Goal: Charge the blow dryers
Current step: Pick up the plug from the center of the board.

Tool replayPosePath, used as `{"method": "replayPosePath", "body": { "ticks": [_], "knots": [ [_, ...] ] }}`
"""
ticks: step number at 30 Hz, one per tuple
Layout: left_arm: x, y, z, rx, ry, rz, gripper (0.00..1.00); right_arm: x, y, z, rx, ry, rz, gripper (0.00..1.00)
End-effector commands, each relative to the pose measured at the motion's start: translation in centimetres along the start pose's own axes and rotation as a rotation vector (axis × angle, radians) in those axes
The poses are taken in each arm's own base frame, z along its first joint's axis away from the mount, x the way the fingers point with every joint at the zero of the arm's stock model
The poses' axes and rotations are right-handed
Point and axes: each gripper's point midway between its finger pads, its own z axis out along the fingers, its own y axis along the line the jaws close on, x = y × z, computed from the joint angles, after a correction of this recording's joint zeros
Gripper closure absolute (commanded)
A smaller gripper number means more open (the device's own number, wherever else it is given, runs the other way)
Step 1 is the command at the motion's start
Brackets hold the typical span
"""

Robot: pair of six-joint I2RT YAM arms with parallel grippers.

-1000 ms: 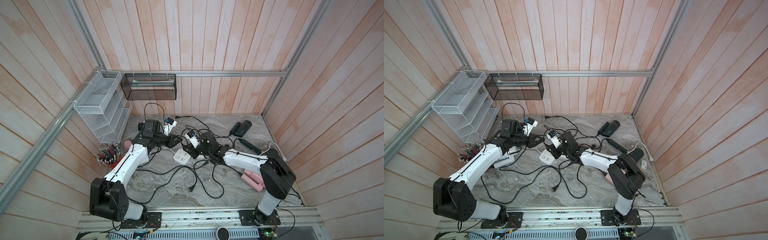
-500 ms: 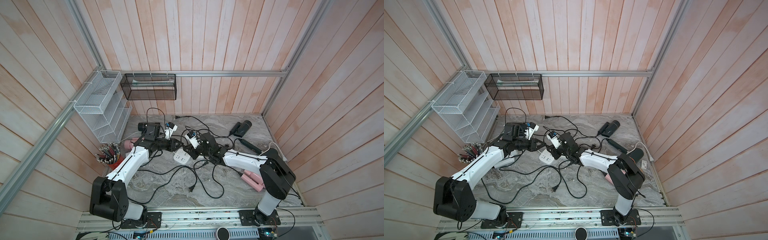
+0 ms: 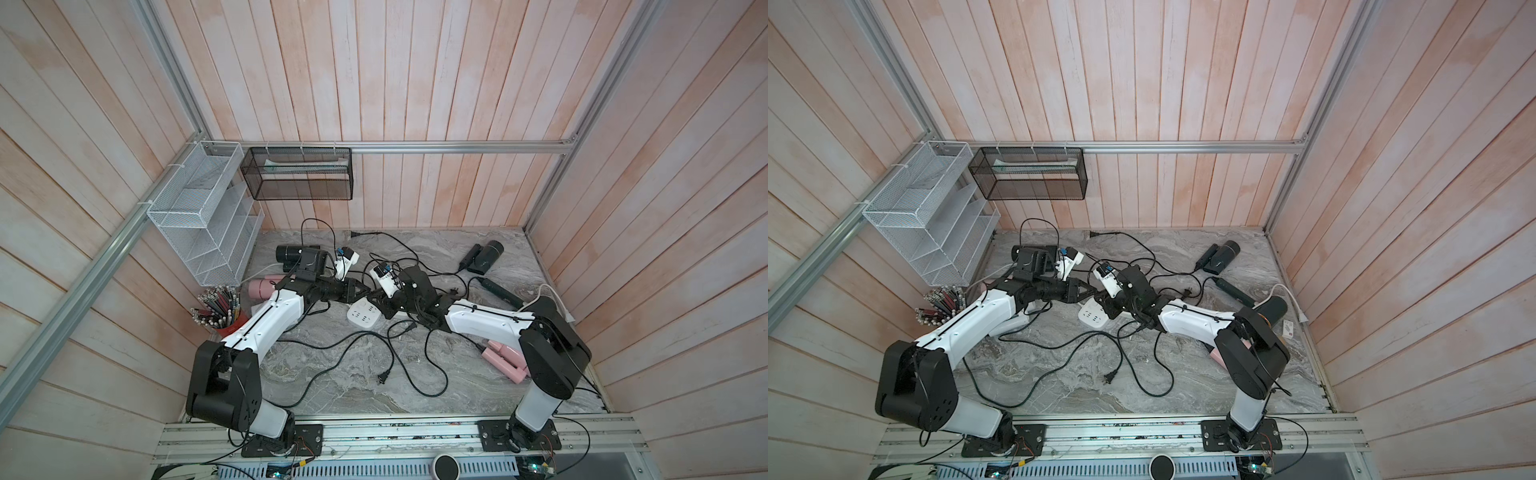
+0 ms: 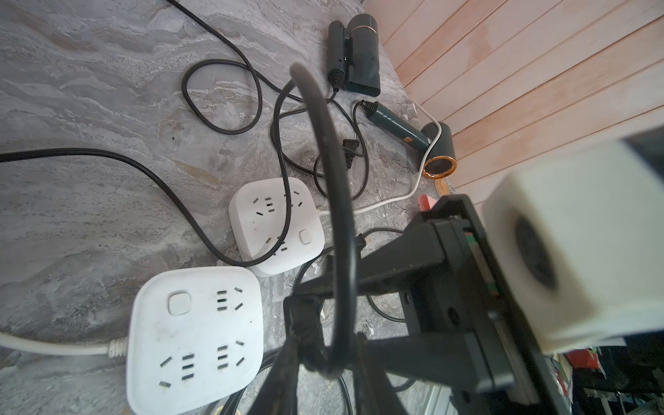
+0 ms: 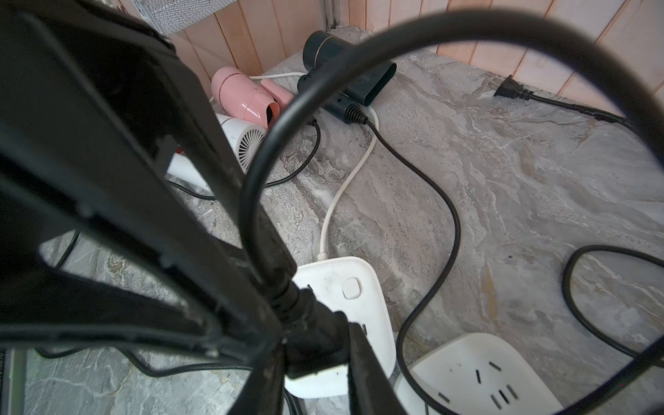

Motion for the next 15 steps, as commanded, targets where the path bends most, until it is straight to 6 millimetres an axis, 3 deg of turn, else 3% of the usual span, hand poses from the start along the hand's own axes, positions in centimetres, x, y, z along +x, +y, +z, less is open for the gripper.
{"method": "replayPosePath", "body": {
  "ticks": [1, 6, 15],
  "knots": [
    [-0.01, 0.25, 0.61, 0.001, 0.002, 0.000, 0.71, -0.60, 0.68, -0.63, -0.009, -0.016, -0.024, 0.76],
    [-0.19, 0.46, 0.95, 0.000, 0.006, -0.002, 0.72, -0.66, 0.71, -0.69, -0.007, -0.017, -0.026, 0.76],
    [-0.39, 0.40, 1.06, 0.002, -0.001, 0.010, 0.84, -0.66, 0.74, -0.75, -0.005, -0.019, -0.030, 0.76]
  ]
}}
